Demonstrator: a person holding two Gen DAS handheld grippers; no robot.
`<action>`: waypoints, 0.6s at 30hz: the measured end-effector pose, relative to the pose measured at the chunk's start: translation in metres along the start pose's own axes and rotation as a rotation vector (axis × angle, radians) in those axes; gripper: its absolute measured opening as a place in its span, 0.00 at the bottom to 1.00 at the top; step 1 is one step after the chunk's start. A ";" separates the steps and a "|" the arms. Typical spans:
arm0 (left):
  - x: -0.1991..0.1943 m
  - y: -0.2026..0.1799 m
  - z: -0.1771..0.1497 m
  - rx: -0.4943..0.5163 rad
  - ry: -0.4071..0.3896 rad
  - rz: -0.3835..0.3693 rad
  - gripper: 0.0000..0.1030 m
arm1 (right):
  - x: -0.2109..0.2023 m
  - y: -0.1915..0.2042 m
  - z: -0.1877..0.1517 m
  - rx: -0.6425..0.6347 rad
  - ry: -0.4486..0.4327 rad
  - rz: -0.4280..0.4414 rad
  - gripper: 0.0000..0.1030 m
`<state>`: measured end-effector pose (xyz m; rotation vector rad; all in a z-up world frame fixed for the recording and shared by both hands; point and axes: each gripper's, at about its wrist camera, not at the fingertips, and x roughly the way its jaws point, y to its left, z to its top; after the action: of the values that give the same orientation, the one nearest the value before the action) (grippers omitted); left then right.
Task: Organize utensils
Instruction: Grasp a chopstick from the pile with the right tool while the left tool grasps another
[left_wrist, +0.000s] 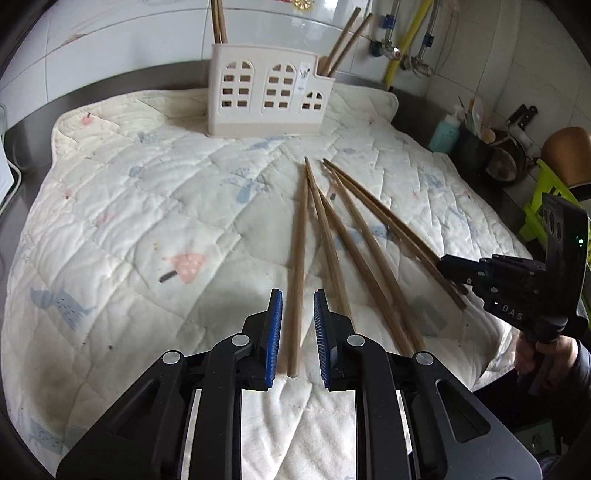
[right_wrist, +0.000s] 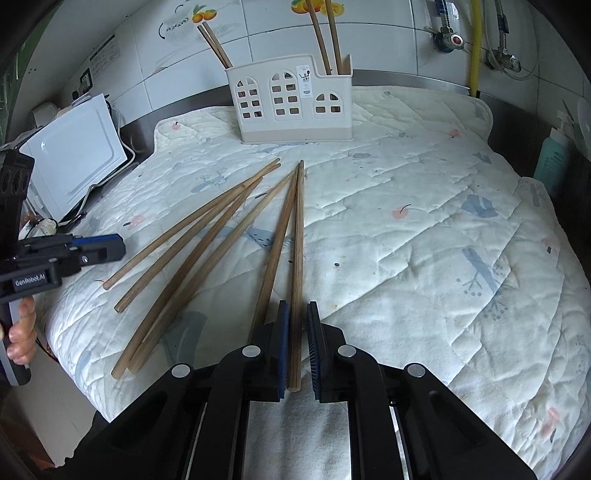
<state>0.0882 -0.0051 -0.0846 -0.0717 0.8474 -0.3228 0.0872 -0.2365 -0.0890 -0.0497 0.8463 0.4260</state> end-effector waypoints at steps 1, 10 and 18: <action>0.003 -0.001 -0.001 0.003 0.005 0.001 0.17 | 0.000 0.001 0.000 -0.006 -0.002 -0.004 0.09; 0.021 -0.002 -0.004 0.006 0.030 0.013 0.17 | 0.001 0.003 0.000 -0.006 -0.011 -0.015 0.09; 0.022 -0.014 -0.007 0.060 0.012 0.085 0.08 | 0.000 0.005 0.000 -0.013 -0.018 -0.033 0.06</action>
<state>0.0931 -0.0246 -0.1025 0.0219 0.8499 -0.2687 0.0850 -0.2322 -0.0881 -0.0713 0.8236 0.4004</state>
